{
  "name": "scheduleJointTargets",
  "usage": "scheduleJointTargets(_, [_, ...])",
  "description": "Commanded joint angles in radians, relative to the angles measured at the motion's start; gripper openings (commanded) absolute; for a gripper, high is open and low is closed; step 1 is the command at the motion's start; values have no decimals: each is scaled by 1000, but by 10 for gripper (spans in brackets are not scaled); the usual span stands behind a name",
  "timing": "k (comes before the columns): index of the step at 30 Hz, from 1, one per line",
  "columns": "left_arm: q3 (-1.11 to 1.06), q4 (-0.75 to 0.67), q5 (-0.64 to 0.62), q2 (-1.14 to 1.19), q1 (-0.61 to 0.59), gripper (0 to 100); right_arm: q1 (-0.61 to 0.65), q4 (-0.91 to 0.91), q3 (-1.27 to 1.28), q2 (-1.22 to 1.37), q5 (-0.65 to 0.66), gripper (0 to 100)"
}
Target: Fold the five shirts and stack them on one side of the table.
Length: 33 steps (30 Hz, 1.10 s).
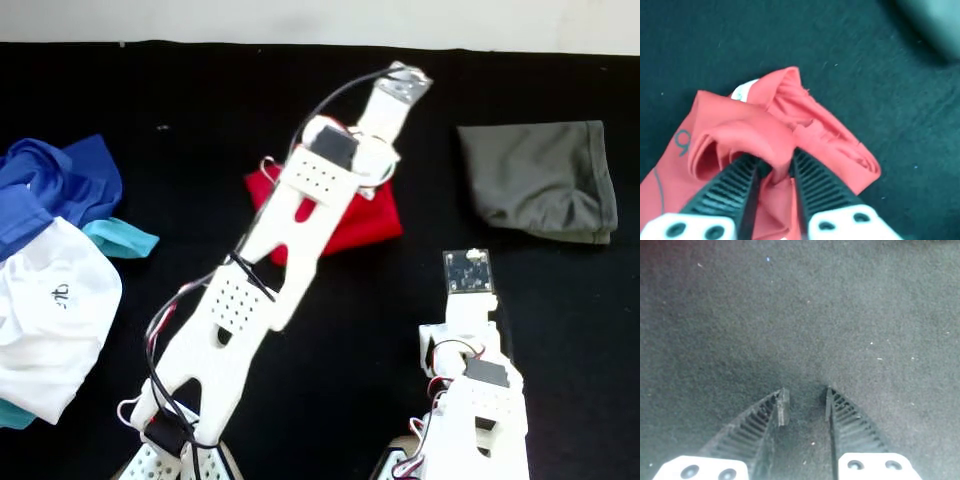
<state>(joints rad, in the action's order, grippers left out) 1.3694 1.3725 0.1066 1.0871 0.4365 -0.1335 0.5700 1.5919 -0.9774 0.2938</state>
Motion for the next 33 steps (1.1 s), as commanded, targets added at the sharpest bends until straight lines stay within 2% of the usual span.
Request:
scheduleJointTargets(1, [56, -17, -78, -12, 8, 172, -18, -22, 4, -2, -9, 130])
scheduleJointTargets(5, [94, -9, -127, -25, -28, 167, -18, -22, 4, -2, -9, 130])
scheduleJointTargets(9, [183, 92, -127, -67, -102, 162, -18, -22, 4, -2, -9, 130])
scheduleJointTargets(12, [211, 172, -124, -76, -179, 53, -16, -22, 4, -2, -9, 130])
scheduleJointTargets(13, [202, 190, -123, -74, -203, 3, -16, -22, 4, -2, -9, 130])
scheduleJointTargets(18, [61, 203, -123, -31, -249, 10, -16, -22, 4, -2, -9, 130])
scheduleJointTargets(22, [31, 198, -123, 50, -186, 9, -16, -22, 4, -2, -9, 130])
scheduleJointTargets(29, [31, 207, -126, 128, -2, 9, -16, -22, 4, -2, -9, 130])
scheduleJointTargets(33, [79, 301, -127, 70, 68, 9, -18, -22, 4, -2, -9, 130])
